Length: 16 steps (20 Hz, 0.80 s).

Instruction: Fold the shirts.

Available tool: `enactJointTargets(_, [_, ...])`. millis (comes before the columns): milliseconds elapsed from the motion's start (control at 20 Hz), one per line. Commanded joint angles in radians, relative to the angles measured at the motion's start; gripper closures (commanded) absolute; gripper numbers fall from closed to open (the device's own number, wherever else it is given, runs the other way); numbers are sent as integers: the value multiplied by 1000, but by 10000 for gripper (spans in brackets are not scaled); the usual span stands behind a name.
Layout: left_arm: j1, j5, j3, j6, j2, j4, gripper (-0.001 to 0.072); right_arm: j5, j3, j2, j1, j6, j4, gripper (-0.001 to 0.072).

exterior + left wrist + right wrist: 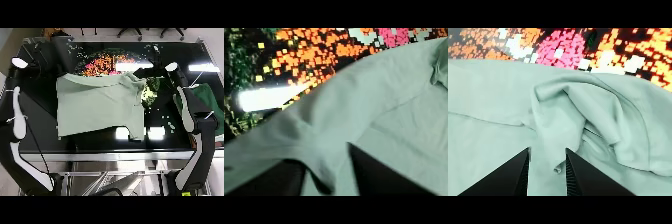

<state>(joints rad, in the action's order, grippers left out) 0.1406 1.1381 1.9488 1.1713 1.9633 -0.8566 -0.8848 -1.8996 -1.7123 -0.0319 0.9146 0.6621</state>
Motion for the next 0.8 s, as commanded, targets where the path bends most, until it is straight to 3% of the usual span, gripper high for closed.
enactJointTargets(0, [16, 98, 120, 66, 92, -8, 11, -92, 1, 29, 40, 36, 6, 410])
enactJointTargets(200, [117, 248, 39, 136, -32, -17, 11, -375, 2, 141, 171, 161, 111, 410])
enactJointTargets(400, [228, 390, -268, 138, -191, -17, 11, -588, 103, 172, 257, 190, 147, 411])
enactJointTargets(550, [293, 352, -593, 104, -317, -26, 11, -560, 275, 176, 254, 169, 146, 410])
enactJointTargets(750, [353, 293, -864, 90, -409, -149, 11, -469, 449, 170, 216, 120, 138, 411])
